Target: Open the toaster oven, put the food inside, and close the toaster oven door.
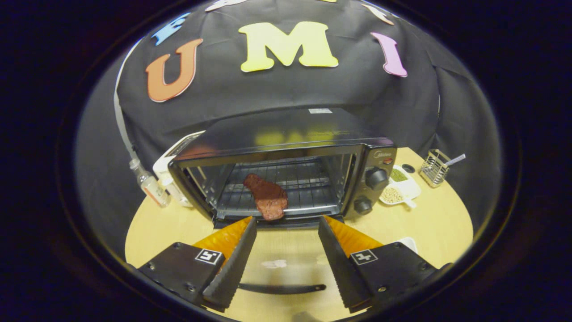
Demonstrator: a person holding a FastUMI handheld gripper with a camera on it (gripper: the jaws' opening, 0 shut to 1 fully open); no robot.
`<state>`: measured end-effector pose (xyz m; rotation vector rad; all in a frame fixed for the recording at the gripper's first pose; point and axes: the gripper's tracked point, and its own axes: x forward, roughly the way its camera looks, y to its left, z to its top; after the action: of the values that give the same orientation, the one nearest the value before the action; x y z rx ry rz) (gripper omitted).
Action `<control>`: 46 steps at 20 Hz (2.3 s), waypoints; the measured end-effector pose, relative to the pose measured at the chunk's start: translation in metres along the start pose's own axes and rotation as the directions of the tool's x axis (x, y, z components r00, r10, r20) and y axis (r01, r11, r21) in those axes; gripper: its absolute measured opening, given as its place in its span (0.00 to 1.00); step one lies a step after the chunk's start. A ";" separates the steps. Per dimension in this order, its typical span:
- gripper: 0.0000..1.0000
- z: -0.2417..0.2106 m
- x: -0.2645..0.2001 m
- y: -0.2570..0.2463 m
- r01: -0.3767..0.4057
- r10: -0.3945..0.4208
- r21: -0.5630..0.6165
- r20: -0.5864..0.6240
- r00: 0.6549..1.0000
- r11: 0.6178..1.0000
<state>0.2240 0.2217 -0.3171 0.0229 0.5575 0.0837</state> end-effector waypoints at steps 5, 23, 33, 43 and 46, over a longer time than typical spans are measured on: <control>0.95 -0.032 -0.035 -0.013 -0.004 0.001 -0.080 -0.036 0.999 0.997; 0.95 -0.167 -0.032 -0.011 -0.057 0.045 -0.035 -0.296 0.954 0.998; 0.95 -0.161 -0.009 -0.003 -0.063 0.045 -0.049 -0.299 0.953 0.997; 0.95 -0.130 -0.028 0.003 -0.075 0.062 -0.034 -0.295 0.953 0.997; 0.95 -0.106 -0.029 0.009 -0.081 0.070 -0.032 -0.263 0.962 0.996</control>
<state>0.1428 0.2276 -0.3914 -0.0089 0.8197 0.1749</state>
